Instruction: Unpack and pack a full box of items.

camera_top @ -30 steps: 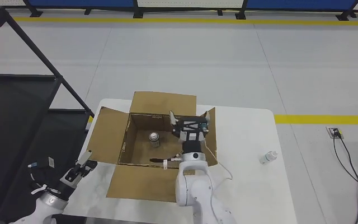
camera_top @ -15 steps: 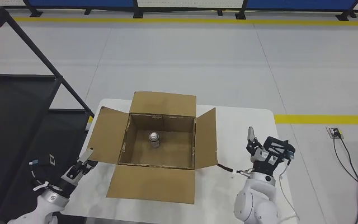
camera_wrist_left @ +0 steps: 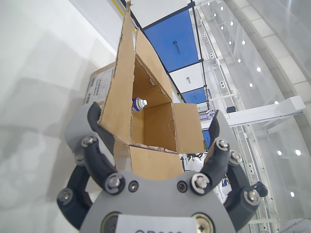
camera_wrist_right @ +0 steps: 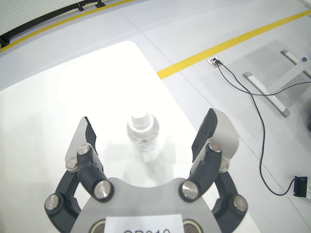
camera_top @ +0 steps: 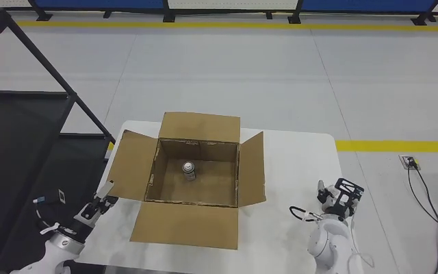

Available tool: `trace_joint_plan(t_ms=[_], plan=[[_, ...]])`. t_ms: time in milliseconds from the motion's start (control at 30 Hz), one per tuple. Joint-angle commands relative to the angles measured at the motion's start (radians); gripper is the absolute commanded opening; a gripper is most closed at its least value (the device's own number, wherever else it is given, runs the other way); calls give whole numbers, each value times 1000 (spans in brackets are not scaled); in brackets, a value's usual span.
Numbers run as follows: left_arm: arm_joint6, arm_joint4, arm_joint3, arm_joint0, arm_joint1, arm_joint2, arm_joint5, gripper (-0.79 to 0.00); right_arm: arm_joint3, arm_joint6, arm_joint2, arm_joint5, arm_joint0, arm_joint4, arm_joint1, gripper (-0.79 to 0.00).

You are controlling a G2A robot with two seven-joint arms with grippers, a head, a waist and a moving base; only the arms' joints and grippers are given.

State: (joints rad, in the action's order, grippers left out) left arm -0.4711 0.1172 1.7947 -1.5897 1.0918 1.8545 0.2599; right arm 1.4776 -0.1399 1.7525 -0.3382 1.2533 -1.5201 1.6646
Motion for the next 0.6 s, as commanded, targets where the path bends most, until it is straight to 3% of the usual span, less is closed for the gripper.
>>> trace_joint_plan(t_ms=[0,33,100,167,300,567], plan=[[6,-7,7,-4,1,-3,-4,0,-41,14,11,20,-17,15,-4,-46],[10,-10,9,-5,1,-4,-5,0,-57,21,14,29,-22,20,-6,-92],[16,-13,12,-7,2,-7,-11,0,-76,33,18,48,-29,34,-9,-413],[21,-18,14,-8,2,-11,-15,0,-84,52,22,64,-30,49,-12,-502],[30,-23,14,-8,3,-20,-18,0,-78,85,21,91,-21,77,-16,-785],[42,-24,15,-14,5,-23,-15,0,-4,146,-11,99,-1,143,-16,-785]])
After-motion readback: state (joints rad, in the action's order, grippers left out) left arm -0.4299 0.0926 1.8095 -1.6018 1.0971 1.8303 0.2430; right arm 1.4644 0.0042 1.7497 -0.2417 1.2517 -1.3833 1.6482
